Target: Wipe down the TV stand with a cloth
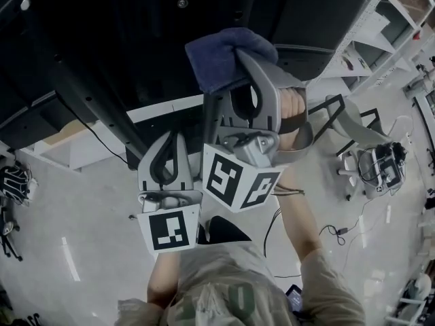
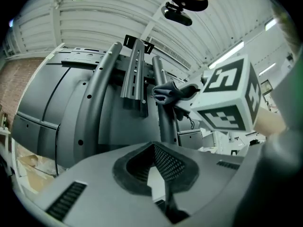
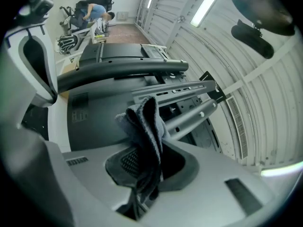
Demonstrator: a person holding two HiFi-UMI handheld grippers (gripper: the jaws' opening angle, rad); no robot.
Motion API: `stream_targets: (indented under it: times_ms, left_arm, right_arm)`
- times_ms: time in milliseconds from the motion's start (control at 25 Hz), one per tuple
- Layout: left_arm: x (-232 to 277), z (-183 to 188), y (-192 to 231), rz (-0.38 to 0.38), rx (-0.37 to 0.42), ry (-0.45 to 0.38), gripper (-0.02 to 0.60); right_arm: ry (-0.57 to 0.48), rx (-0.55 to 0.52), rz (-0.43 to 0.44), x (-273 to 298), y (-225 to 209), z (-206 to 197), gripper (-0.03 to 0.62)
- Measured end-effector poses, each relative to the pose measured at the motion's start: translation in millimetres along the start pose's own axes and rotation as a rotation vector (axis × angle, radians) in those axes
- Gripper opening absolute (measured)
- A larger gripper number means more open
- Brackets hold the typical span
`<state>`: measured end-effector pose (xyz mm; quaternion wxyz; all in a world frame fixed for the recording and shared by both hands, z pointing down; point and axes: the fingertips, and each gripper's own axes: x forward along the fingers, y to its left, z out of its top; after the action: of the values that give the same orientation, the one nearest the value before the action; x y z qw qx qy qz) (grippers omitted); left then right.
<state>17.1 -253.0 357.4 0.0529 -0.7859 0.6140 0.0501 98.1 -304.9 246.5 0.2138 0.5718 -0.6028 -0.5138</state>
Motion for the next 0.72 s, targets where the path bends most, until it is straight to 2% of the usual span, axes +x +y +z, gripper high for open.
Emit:
stream_targets:
  times_ms: [360, 720]
  left_arm:
    - [-9.1, -45.5, 4.9, 0.025, 0.003, 0.020, 0.015]
    - [-25.4, -125.4, 24.3, 0.091, 0.014, 0.057, 0.015]
  right_arm:
    - [0.031, 0.009, 0.029, -35.2, 84.7, -38.3, 0.058]
    - [0.070, 0.002, 0.124, -88.7, 218.2, -95.0, 0.058]
